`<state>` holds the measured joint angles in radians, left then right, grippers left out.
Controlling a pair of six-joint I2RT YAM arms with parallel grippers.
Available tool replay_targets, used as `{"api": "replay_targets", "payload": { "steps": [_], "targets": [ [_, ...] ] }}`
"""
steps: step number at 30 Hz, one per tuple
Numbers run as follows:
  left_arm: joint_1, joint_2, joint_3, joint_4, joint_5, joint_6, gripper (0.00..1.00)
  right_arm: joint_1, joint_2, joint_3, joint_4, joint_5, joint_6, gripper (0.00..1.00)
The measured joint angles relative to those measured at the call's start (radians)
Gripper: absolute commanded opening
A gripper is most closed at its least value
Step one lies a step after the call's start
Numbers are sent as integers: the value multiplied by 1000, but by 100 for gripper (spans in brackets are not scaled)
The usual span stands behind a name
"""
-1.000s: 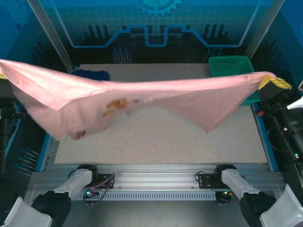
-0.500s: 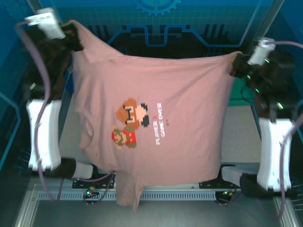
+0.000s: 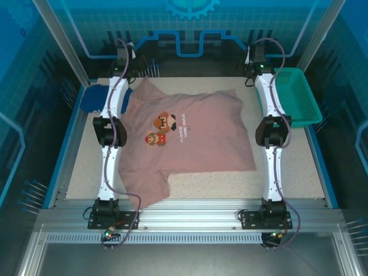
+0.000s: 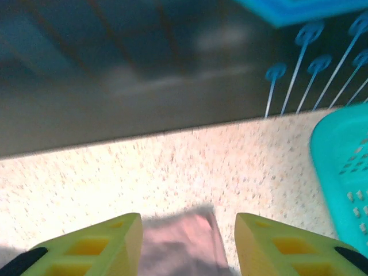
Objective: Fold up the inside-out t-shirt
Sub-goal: Turn over the T-shirt at the center of the table, then move the T-shirt to the center of the table.
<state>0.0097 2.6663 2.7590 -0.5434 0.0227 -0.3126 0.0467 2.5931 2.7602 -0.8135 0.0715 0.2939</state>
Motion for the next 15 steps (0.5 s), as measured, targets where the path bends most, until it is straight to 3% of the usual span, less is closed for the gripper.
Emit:
{"api": "replay_targets", "payload": {
  "steps": [2, 3, 9, 15],
  "targets": [
    [0, -93, -199, 39, 18, -35, 71, 19, -19, -15, -79, 11, -22, 48],
    [0, -154, -309, 58, 26, -53, 71, 33, -78, -108, -75, 19, -35, 48],
    [0, -657, -970, 208, 66, -179, 72, 150, -689, -986, 30, 6, -55, 51],
    [-78, -1172, -1554, 401, 107, -286, 73, 136, -1054, -1496, 61, 24, -8, 55]
  ]
}}
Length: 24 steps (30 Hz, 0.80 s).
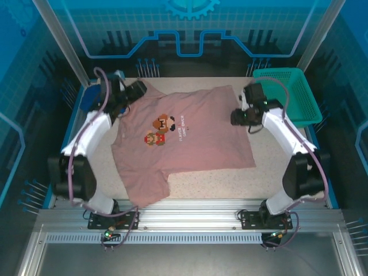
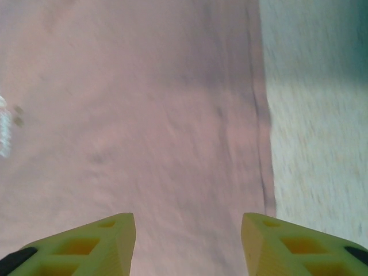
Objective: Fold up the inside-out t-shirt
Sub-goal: Move the T-shirt to the center of the table.
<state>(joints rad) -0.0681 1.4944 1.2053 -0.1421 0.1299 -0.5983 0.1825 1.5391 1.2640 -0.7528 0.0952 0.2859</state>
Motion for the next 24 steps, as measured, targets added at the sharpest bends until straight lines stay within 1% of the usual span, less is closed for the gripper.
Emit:
{"api": "replay_targets", "payload": {
  "steps": [2, 4, 6, 8, 15, 21, 23, 24],
  "targets": [
    [-64, -94, -133, 20, 7, -15, 73, -16, -60, -142, -5, 11, 23, 58],
    [-115, -149, -235, 20, 17, -28, 73, -47, -89, -257, -10, 5, 41, 59],
    [-145, -189, -314, 0, 18, -32, 74, -94, -90, -348, -10, -10, 67, 60],
    [-156, -213, -343, -29, 18, -31, 74, -114, -80, -394, -8, -14, 87, 59],
    [-173, -315, -351, -59, 18, -13, 74, -119, 9, -412, 36, -36, 130, 57],
    [-187, -402, -417, -116, 24, -3, 74, -126, 39, -411, 36, -35, 137, 56],
    [-191, -429, -435, -147, 25, -2, 74, -127, 51, -404, 29, -34, 137, 50],
    [-195, -444, -440, -165, 25, -2, 74, -129, 55, -399, 24, -34, 139, 44]
  ]
}}
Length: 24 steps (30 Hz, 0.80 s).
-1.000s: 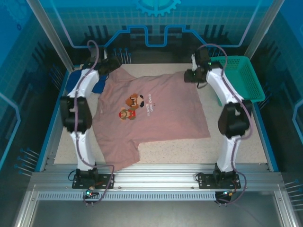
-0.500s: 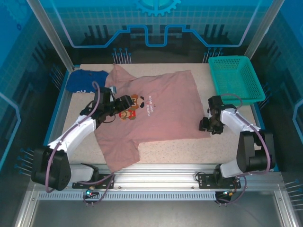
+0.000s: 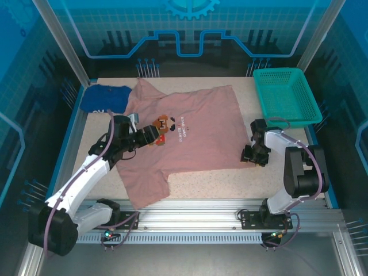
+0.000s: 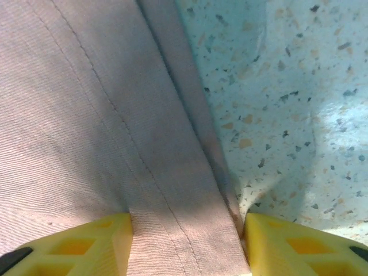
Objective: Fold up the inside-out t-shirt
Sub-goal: Move the T-shirt to the center of the table.
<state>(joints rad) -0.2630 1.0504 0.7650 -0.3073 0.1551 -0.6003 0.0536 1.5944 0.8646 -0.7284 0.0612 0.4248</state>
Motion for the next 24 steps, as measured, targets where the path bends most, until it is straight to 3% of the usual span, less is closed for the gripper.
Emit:
{"api": "replay_targets", "payload": {
  "steps": [3, 7, 15, 24],
  "targets": [
    [-14, -39, -10, -49, -1, 0, 73, -8, 5, 5, -4, -2, 5, 23],
    [-65, -93, -45, -147, -29, -8, 70, -7, 1, 6, 13, -20, 11, 7],
    [-255, -215, -193, -415, -177, -127, 70, -8, -35, 7, 55, -14, 13, 2],
    [-294, -103, -198, -458, -257, -161, 70, -79, -2, 108, 103, -17, -3, 2]
  ]
}}
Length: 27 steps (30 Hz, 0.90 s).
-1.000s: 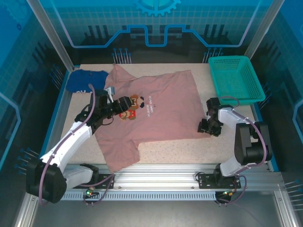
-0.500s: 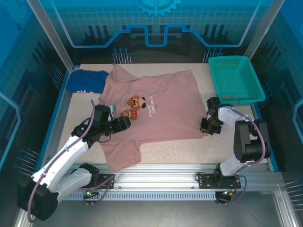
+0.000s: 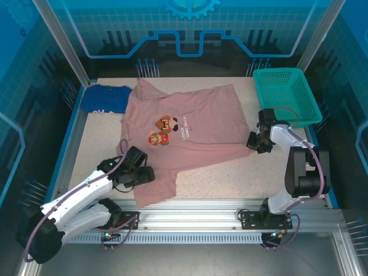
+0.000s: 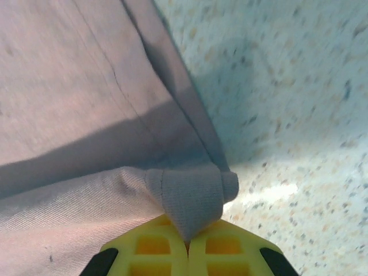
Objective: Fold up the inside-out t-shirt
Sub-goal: Move the T-shirt to the center of the table.
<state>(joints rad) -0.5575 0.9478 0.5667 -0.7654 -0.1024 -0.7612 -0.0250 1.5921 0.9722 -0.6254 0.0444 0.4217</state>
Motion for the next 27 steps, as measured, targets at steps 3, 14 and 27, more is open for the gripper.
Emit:
{"api": "replay_targets", "payload": {
  "steps": [3, 14, 27],
  "targets": [
    [0, 35, -14, 45, 6, 3, 70, -5, 28, 14, 19, 0, -4, 2],
    [-1, 401, 44, 365, 92, 65, 70, -16, 58, 21, 30, 0, -15, 2],
    [8, 660, 294, 561, 99, 193, 72, -48, 40, 36, 37, 3, -22, 2]
  ]
}}
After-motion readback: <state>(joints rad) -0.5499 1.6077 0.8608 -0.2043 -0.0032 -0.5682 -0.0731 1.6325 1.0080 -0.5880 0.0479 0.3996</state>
